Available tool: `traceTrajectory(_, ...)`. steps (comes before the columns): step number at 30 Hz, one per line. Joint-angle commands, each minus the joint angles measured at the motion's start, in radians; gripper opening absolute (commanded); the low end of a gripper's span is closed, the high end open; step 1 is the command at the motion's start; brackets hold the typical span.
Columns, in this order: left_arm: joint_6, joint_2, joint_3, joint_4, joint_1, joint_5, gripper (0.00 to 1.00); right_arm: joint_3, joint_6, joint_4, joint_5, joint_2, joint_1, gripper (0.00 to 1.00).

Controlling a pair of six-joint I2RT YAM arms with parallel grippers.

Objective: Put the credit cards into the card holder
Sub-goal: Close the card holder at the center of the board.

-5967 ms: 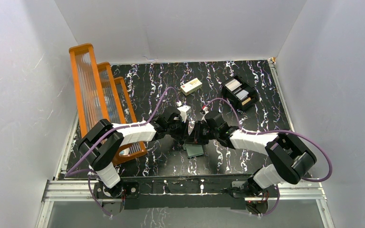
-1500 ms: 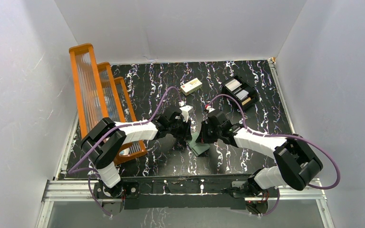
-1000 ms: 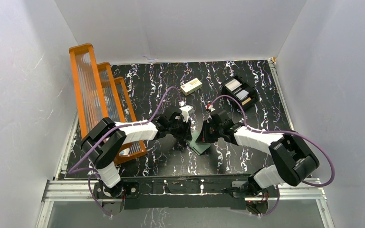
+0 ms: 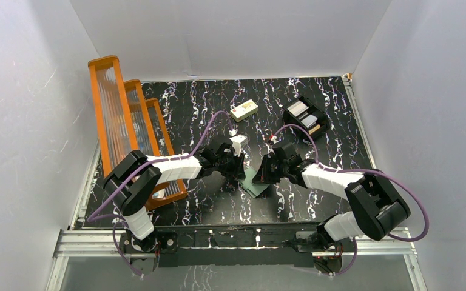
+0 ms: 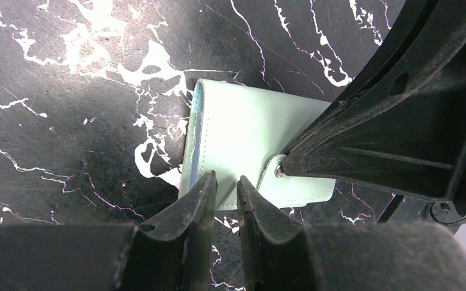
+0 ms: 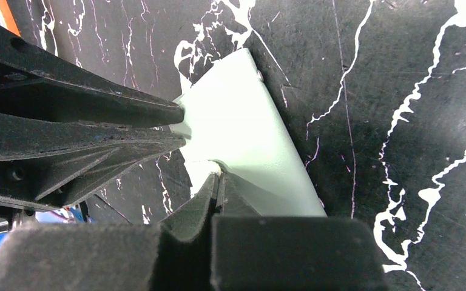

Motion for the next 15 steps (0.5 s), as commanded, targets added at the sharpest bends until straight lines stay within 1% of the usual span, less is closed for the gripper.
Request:
traceTrajectory(1,0.029,0.012,-0.005,-0.102,-0.005,-0.034,0.2,-0.033,-0.011,-0.043,0.076,0.023,-0.013,0.0)
traceTrajectory(11,0.023,0.005,-0.009,-0.102,-0.005,-0.033,0.2,-0.065,-0.008,-0.087,0.128,0.049,-0.018,0.0)
traceTrajectory(15,0.007,-0.023,0.001,-0.107,-0.005,-0.024,0.2,-0.084,-0.002,-0.094,0.144,0.057,-0.019,0.0)
